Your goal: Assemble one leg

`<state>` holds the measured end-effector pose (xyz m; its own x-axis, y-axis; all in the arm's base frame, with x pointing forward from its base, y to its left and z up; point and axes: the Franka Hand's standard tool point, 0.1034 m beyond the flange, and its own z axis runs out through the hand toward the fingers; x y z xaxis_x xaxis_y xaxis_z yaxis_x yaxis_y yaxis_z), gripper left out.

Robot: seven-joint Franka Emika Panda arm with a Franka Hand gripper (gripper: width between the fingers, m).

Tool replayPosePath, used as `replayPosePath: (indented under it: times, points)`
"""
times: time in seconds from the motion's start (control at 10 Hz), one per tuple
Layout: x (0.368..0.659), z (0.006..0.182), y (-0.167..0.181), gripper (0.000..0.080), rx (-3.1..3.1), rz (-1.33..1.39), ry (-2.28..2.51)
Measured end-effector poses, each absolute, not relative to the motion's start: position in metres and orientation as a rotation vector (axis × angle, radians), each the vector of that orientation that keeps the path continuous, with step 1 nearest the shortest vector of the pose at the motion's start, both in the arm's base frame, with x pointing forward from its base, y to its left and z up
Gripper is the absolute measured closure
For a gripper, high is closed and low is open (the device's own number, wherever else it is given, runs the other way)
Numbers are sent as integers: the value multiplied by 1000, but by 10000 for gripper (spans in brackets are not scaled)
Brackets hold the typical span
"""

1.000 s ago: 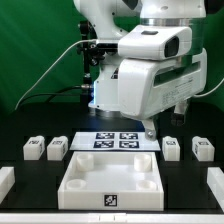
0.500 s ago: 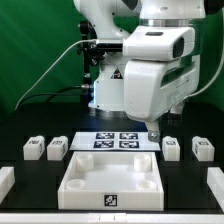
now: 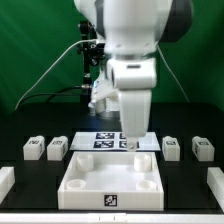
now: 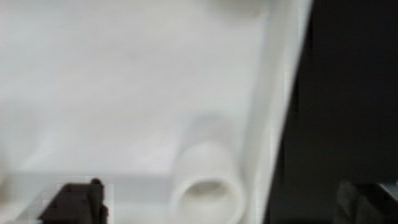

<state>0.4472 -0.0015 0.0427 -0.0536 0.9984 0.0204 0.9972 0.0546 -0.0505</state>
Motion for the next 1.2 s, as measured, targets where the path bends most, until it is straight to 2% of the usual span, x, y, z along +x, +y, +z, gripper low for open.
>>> replayPosePath:
  times: [0.3, 0.5, 0.7, 0.8, 0.9, 1.0, 1.1, 1.2]
  points:
    - [437, 10, -26, 150, -2134, 55, -2182]
    - [436, 7, -23, 150, -2167, 52, -2152]
    - [436, 7, -24, 420, -2169, 52, -2150]
    - [436, 7, -24, 420, -2170, 52, -2150]
    - [436, 7, -25, 603, -2170, 52, -2149]
    - [436, 7, -25, 603, -2170, 52, -2149]
    - [438, 8, -25, 735, -2177, 43, -2153]
    - [439, 8, -25, 735, -2179, 38, -2154]
